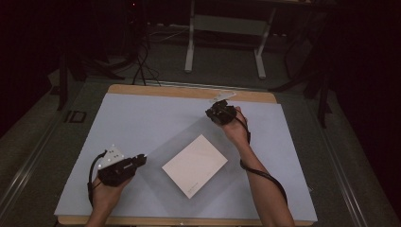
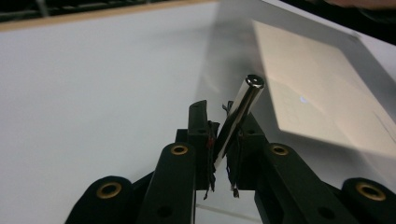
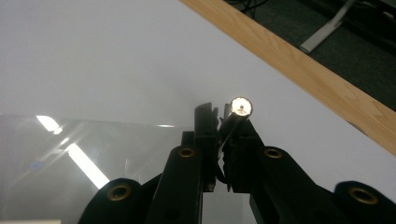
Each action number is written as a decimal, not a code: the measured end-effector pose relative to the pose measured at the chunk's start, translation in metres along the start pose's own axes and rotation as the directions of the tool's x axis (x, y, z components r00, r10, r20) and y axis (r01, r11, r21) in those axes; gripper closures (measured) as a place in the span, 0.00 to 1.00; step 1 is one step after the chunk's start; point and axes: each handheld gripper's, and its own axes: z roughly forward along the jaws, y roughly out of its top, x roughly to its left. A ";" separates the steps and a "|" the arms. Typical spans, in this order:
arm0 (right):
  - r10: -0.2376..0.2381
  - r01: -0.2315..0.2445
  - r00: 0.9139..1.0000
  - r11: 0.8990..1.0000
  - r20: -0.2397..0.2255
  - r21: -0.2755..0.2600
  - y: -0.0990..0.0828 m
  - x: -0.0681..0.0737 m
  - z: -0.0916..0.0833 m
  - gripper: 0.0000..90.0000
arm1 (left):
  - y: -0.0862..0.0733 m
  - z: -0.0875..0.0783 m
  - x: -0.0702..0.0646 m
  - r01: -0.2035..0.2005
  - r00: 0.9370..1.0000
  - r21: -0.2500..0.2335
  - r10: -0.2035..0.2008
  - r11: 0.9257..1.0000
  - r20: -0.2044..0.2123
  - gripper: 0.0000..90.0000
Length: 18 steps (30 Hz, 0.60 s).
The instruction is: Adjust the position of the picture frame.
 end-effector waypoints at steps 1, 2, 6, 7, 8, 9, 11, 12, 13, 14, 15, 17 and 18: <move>0.018 -0.018 1.000 1.000 0.001 0.003 -0.001 -0.001 -0.002 0.95 | 0.003 0.002 0.006 0.001 1.000 -0.002 -0.001 1.000 0.002 0.90; 0.027 -0.027 1.000 1.000 0.003 0.005 -0.003 -0.002 -0.004 0.95 | 0.007 0.004 0.011 0.008 1.000 -0.003 -0.008 1.000 0.000 0.90; 0.056 -0.056 0.998 0.998 0.011 0.011 -0.010 -0.008 -0.011 0.95 | 0.018 0.015 0.027 0.028 1.000 0.009 -0.028 1.000 0.005 0.90; 0.086 -0.087 0.996 0.996 0.021 0.022 -0.016 -0.010 -0.015 0.95 | 0.025 0.024 0.037 0.032 0.999 0.021 -0.033 0.999 0.017 0.90; 0.106 -0.107 0.994 0.994 0.027 0.015 -0.021 -0.012 -0.019 0.95 | 0.029 0.030 0.042 0.033 0.999 0.031 -0.034 0.999 0.031 0.90; 0.129 -0.129 0.991 0.991 0.039 0.016 -0.025 -0.014 -0.021 0.95 | 0.029 0.030 0.042 0.033 0.999 0.031 -0.034 0.999 0.031 0.90; 0.175 -0.177 0.982 0.984 0.064 0.022 -0.035 -0.017 -0.025 0.95 | 0.042 0.048 0.053 0.026 0.997 0.072 -0.031 0.997 0.072 0.90; 0.201 -0.203 0.977 0.979 0.074 0.027 -0.040 -0.018 -0.026 0.95 | 0.046 0.054 0.055 0.020 0.997 0.084 -0.026 0.996 0.071 0.90; 0.221 -0.224 0.972 0.974 0.084 0.031 -0.045 -0.020 -0.027 0.95 | 0.050 0.061 0.058 0.015 0.997 0.098 -0.022 0.995 0.072 0.90; 0.238 -0.242 0.967 0.970 0.089 0.034 -0.051 -0.021 -0.028 0.95 | 0.054 0.067 0.061 0.009 0.997 0.109 -0.017 0.994 0.080 0.90; 0.252 -0.256 0.963 0.966 0.091 0.035 -0.056 -0.023 -0.029 0.95 | 0.058 0.074 0.064 0.016 0.996 0.111 -0.025 0.994 0.083 0.90; 0.276 -0.280 0.956 0.959 0.096 0.037 -0.067 -0.025 -0.031 0.95 | 0.063 0.087 0.070 0.007 0.996 0.130 -0.019 0.991 0.089 0.89; 0.279 -0.284 0.955 0.958 0.100 0.038 -0.071 -0.026 -0.031 0.95 | 0.064 0.094 0.073 0.004 0.996 0.144 -0.017 0.990 0.088 0.89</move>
